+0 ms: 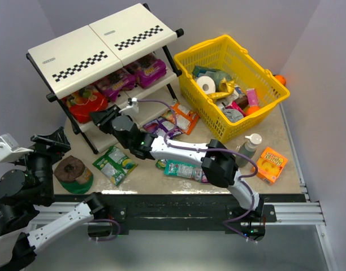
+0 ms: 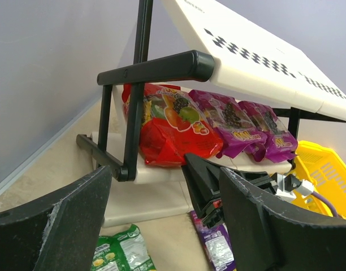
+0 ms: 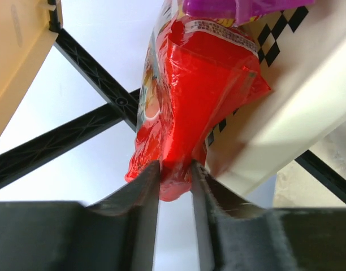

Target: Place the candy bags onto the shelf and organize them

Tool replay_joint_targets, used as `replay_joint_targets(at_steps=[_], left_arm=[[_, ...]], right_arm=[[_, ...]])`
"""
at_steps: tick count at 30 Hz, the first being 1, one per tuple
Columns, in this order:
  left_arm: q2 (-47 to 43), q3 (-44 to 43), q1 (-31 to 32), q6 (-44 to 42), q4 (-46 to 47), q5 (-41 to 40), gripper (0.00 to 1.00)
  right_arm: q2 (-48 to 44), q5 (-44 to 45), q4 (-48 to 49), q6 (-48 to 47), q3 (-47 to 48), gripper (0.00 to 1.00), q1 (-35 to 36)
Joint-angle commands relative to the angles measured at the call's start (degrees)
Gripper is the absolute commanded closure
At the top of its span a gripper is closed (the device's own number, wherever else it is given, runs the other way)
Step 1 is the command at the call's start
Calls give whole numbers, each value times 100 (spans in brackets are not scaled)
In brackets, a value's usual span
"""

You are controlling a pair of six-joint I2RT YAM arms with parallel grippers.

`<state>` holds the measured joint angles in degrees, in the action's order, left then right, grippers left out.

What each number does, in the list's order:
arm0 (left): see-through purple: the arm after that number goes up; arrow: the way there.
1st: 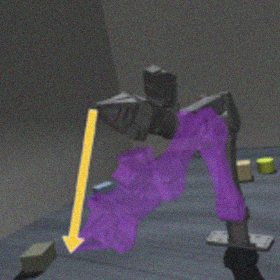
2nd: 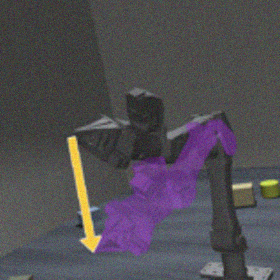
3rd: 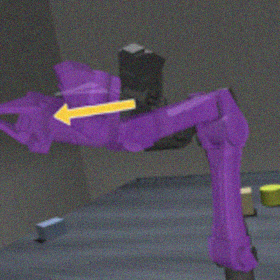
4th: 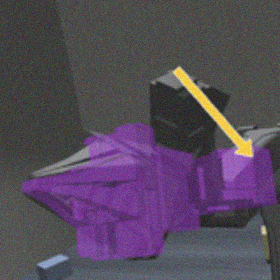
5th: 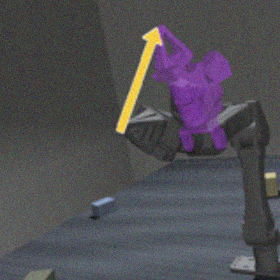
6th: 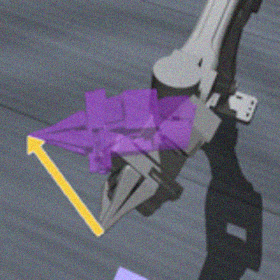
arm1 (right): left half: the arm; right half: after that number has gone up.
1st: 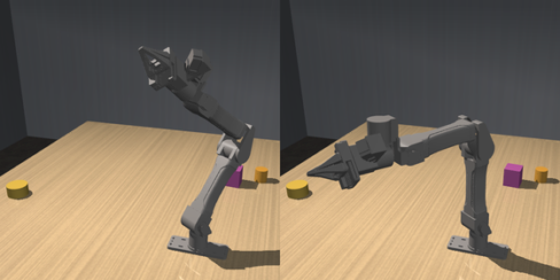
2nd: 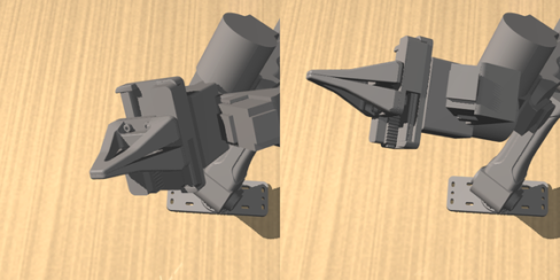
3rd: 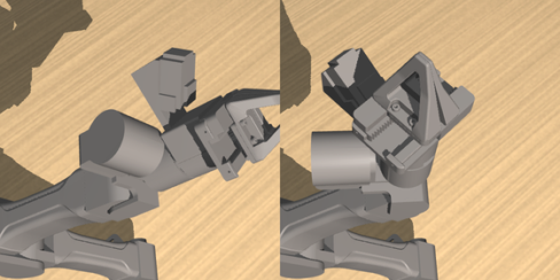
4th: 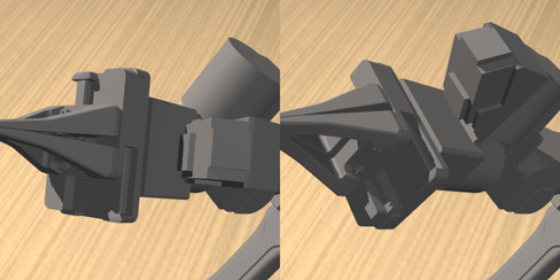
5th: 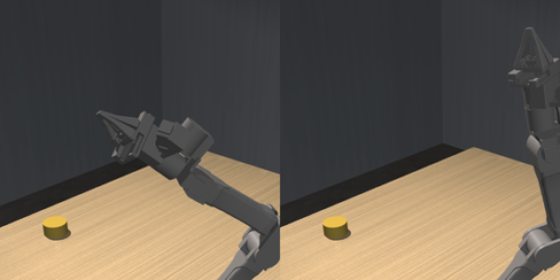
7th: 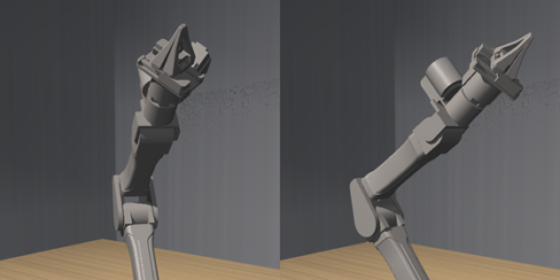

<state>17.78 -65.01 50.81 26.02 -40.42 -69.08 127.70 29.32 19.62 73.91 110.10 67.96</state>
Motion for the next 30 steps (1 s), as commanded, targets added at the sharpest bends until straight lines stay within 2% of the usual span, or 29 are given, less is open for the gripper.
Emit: replay_joint_targets(at_steps=[1,7,9,11,15,17,18,20,24,27,30], left_arm=[[-64,33,61,201,-36,-194,18],[-134,33,70,263,-123,-238,18],[-134,24,78,272,-158,-246,18],[-152,-2,79,324,-202,-229,18],[-178,-38,96,369,-308,-89,18],[-178,-46,96,395,-326,-27,17],[-170,-47,96,412,-343,69,16],[-152,-38,96,474,-370,192,15],[-64,41,105,518,-387,674,10],[67,173,105,413,-300,1122,2],[243,445,105,246,-159,1580,0]], right_arm=[[114,-58,174,-43,353,76,15],[404,-119,122,-26,748,84,-20],[423,-207,25,9,793,85,-29],[248,-234,94,97,557,81,-29],[-323,-304,560,19,-312,51,-20],[-587,-313,779,-60,-875,43,-20],[-858,-330,859,-96,-1059,34,-20],[-1123,-339,965,-149,-1613,28,-20],[-1992,-594,1044,-508,-2483,1,-11],[-2441,-849,606,-1026,-3046,1,-2],[-3117,-876,113,-1308,-3880,1,-20]])
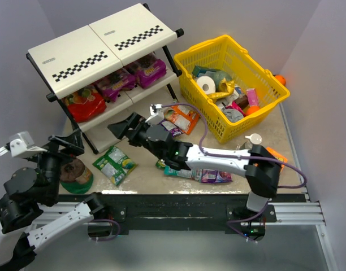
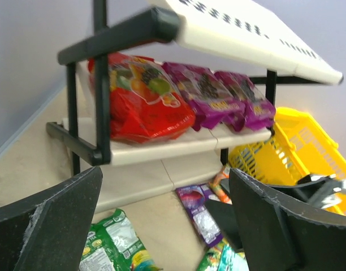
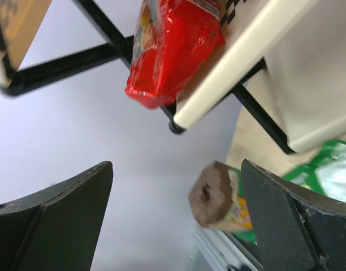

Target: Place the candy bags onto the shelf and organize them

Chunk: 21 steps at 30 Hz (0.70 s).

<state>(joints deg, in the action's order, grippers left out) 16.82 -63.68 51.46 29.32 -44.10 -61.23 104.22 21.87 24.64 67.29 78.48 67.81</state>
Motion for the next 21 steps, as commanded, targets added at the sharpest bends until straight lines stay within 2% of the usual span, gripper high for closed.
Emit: replay_joint_targets(at_steps=[1,4,8,15,17,20,21], left_arm=[[444,382,39,-58,226,901,0],[637,716,39,134,217,1297,1],[761,1409,39,390,523,1921,1],[1051,2570,39,829,1543,3229,0],[1218,2903,31,1014,1841,3459,0],[1455,3325,31,1146,2246,3793,0],[1517,3431,31,1146,2648,3925,0]], right_arm=[[-1146,-113,-416,-795,-1303,1,-22],[-1807,-209,-205,-1321,-2429,1,-31],[-2913,36,-1818,-1692,-2802,1,-22],[-4330,695,-2867,-1429,-3831,1,-31],[-4437,1440,-3759,-1036,-3814,1,-31],[-4490,2135,-4570,-702,-3831,1,-110],[-4481,2155,-4687,-621,-3849,1,-249]])
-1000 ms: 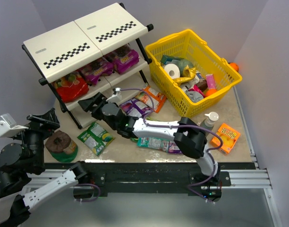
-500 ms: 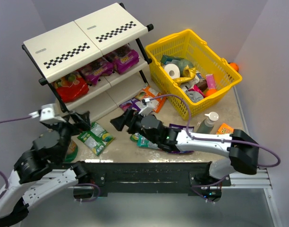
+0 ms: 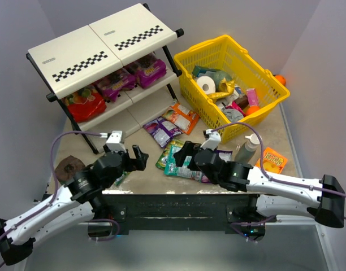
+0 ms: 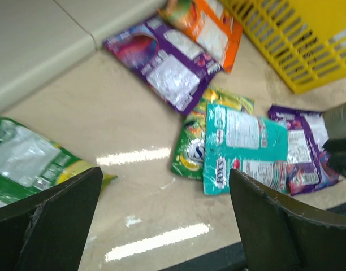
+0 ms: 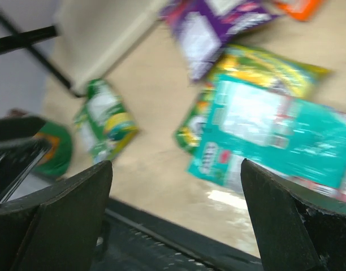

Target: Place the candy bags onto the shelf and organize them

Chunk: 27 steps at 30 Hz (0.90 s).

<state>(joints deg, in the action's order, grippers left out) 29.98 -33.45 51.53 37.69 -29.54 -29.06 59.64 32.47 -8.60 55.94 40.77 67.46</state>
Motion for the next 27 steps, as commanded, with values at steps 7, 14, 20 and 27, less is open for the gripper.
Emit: replay_joint_targets(at_steps=[7,14,20,27], left_arm=[[1579,709,24,-244,3234,1218,3],[2960,717,15,-561,4929,1640,13],[3848,787,15,-438,5782,1948,25],[4306,954,15,-386,6162,2150,41]], right_arm=[[-242,375,-977,672,-973,4,-910],[-681,-21,-390,523,-1651,5,-1095],[-638,-346,350,259,-2047,9,-1121],[-260,-549,702,206,-2030,15,-1139]])
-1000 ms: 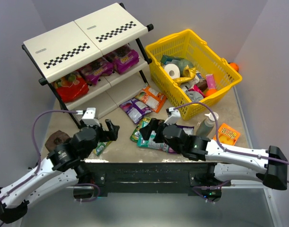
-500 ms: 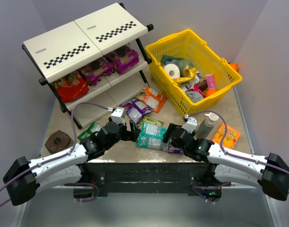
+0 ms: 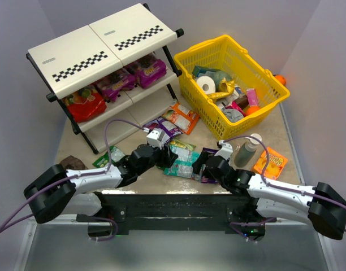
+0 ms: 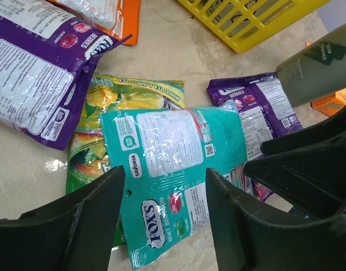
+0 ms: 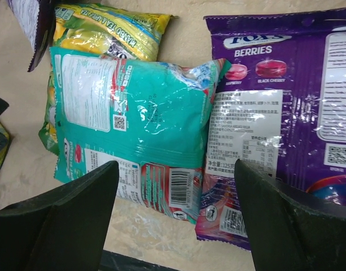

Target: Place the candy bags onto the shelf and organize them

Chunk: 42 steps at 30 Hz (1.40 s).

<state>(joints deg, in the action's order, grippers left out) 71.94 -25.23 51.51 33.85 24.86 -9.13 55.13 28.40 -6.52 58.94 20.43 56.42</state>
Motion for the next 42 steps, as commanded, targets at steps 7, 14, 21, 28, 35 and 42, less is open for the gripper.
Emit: replay_joint_targets(at_steps=[7,14,21,28,35,42], left_arm=[[416,388,17,78,959,534,48],[908,449,17,192,1039,685,53],[839,633,17,456,512,-194,60],[1225,625,17,447,98,-309,62],[1560,607,17,650,186,-248,66],[1288,520,9,641,-25,-327,65]], right_arm=[[604,-212,635,-58,67,19,-61],[753,-309,828,-84,23,19,-88],[570,-423,863,-5,-161,11,-193],[515,-616,1240,-66,-425,9,-351],[709,-942,1628,-233,-461,21,-413],[578,-986,1084,-225,-197,38,-422]])
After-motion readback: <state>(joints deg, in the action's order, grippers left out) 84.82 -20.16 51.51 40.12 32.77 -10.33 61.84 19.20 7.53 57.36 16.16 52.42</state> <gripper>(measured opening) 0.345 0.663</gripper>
